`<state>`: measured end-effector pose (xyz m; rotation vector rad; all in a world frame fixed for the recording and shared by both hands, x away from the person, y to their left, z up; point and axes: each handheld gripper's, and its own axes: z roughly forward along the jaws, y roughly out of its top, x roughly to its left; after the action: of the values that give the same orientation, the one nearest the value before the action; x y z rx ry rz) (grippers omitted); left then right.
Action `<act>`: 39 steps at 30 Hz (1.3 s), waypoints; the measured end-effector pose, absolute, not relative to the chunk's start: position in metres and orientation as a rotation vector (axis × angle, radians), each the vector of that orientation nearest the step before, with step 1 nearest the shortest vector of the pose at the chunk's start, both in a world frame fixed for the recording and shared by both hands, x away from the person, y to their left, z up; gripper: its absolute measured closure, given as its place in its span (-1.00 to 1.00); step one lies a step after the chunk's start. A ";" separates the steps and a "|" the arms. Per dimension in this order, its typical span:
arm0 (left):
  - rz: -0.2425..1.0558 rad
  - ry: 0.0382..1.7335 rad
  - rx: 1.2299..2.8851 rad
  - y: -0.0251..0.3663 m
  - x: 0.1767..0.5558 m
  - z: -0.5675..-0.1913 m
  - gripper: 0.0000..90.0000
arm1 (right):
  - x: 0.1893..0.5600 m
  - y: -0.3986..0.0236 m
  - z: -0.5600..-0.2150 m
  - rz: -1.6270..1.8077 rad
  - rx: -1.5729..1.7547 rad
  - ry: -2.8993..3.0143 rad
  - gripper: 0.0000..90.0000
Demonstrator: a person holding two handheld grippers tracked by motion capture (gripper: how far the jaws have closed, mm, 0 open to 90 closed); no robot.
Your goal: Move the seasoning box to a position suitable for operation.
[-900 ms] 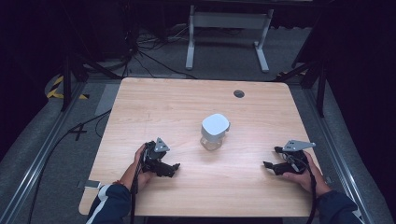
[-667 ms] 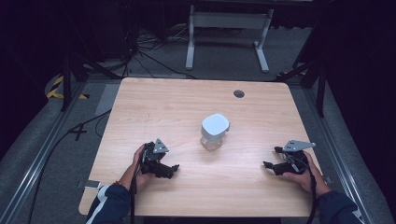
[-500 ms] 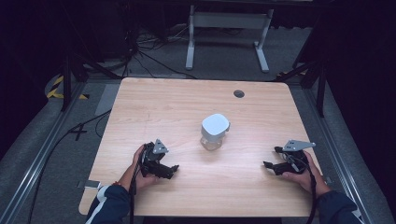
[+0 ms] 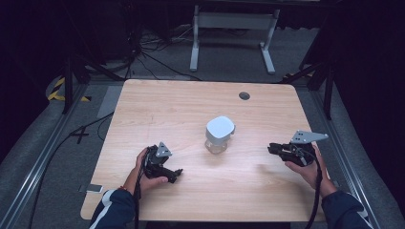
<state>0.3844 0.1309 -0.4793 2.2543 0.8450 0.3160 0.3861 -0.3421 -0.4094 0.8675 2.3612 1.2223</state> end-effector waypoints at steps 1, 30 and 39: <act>0.316 0.845 2.257 0.131 0.384 -0.479 -1.00 | 0.388 -0.338 -0.405 1.228 0.845 2.361 0.87; 0.332 0.869 2.249 0.130 0.382 -0.479 -0.99 | 0.444 -0.245 -0.357 1.361 0.588 2.349 1.00; 0.326 0.890 2.242 0.130 0.379 -0.479 -0.98 | 0.453 -0.234 -0.357 1.358 0.567 2.362 1.00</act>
<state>0.3794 0.1299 -0.4791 2.2418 0.8903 0.3264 0.4531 -0.2345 -0.3573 0.5673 2.3618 1.3583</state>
